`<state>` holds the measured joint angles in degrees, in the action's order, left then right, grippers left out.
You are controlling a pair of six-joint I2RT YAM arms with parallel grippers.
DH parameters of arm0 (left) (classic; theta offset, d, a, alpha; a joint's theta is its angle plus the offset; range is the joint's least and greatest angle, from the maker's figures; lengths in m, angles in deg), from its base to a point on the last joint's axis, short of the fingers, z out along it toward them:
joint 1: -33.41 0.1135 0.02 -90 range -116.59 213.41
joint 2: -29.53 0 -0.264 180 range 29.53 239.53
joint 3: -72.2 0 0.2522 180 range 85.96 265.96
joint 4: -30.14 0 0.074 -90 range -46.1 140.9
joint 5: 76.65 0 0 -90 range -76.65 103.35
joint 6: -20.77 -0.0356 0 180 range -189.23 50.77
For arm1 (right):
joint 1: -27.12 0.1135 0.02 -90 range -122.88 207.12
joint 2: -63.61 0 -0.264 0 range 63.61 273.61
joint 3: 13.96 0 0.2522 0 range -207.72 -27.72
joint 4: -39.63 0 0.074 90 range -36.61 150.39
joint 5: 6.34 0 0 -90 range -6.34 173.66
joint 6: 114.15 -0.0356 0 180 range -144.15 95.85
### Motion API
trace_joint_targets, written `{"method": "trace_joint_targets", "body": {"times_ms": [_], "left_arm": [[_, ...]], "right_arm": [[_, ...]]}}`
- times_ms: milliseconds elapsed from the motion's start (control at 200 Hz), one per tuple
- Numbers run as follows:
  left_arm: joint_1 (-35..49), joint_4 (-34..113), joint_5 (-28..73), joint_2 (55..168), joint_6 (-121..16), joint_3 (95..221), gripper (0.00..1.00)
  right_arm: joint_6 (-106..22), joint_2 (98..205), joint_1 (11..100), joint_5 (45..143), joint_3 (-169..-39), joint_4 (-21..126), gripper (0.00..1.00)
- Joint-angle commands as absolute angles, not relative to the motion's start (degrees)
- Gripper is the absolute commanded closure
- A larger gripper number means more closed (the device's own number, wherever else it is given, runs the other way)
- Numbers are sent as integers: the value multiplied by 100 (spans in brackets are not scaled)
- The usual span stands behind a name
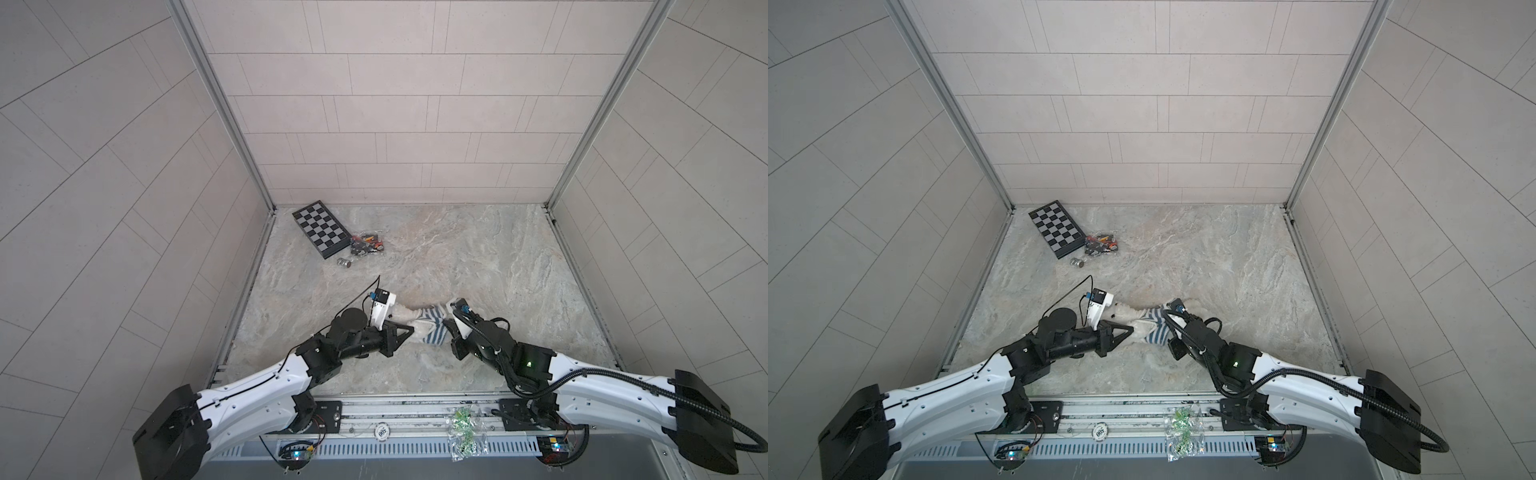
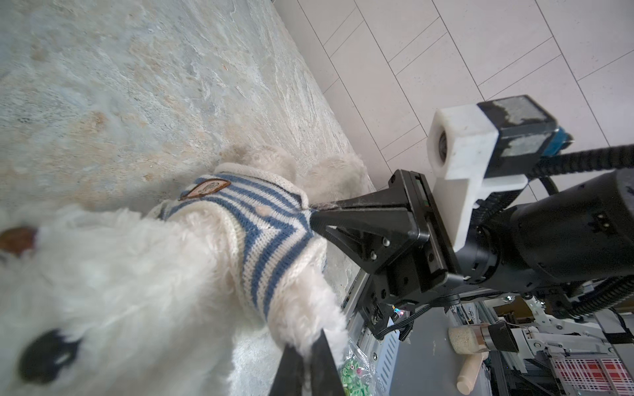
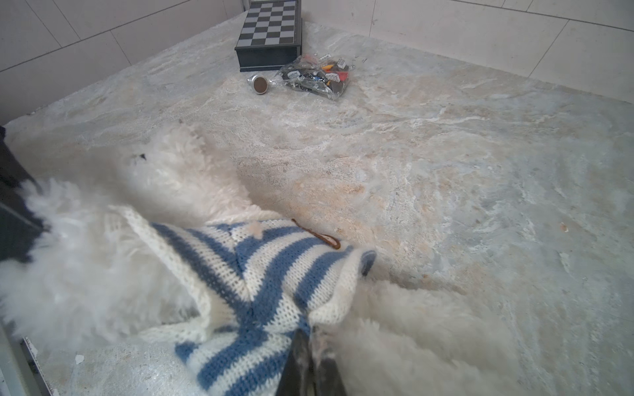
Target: Dress the teddy bear
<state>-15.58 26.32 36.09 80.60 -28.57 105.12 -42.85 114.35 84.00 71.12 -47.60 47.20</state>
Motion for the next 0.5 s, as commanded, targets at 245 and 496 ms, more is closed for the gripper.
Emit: {"method": "trace_joint_targets", "body": {"times_ms": [245, 496], "left_arm": [[-1479, 2248, 3838, 8333, -3005, 10615, 100], [-1617, 3308, 3481, 8526, -3481, 10701, 100]], "right_arm": [[-4076, 11396, 8249, 7374, -4669, 4821, 94], [-3863, 11369, 8343, 7472, -5285, 5409, 67]]}}
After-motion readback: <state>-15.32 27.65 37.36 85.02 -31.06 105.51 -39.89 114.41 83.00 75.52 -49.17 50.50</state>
